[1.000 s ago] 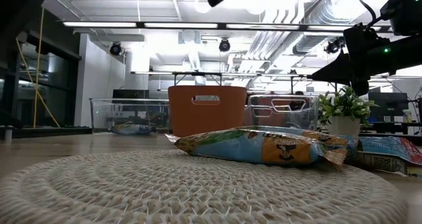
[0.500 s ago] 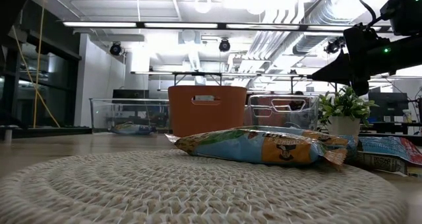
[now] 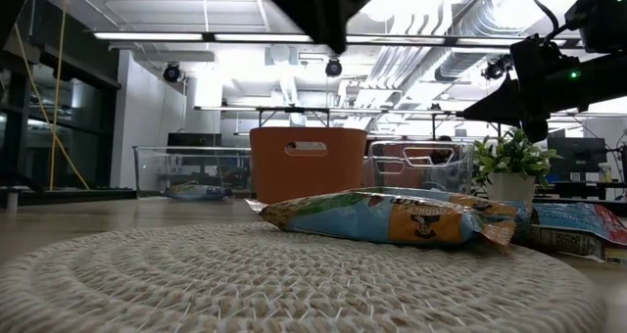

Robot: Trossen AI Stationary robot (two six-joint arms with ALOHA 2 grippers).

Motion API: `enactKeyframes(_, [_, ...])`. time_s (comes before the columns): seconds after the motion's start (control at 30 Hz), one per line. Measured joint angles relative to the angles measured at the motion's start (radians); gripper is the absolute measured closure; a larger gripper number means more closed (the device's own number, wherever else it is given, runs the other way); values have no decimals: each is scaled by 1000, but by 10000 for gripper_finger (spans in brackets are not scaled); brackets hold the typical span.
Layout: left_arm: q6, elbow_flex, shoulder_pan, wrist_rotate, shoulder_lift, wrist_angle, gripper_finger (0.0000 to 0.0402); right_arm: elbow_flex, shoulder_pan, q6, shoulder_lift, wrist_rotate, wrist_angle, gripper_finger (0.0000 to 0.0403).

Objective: Pick and place Granola Bars by type
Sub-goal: Put the yellow granola bar into the orange bin

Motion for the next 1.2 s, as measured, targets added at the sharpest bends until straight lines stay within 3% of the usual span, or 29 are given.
enactKeyframes(0.17, [-26,-76,-41,54,0,67,283,0,0,0,0,0,0,402])
enactKeyframes(0.6, [3,-169,-121,65,0,283,279,0,0,0,0,0,0,402])
enactKeyframes(0.77, [3,-208,-124,128,0,320,236,0,0,0,0,0,0,402])
enactKeyframes(1.0, [3,-237,-124,107,1,343,149,0,0,0,0,0,0,402])
enactKeyframes(1.2, [3,-236,-132,83,9,393,134,0,0,0,0,0,0,402])
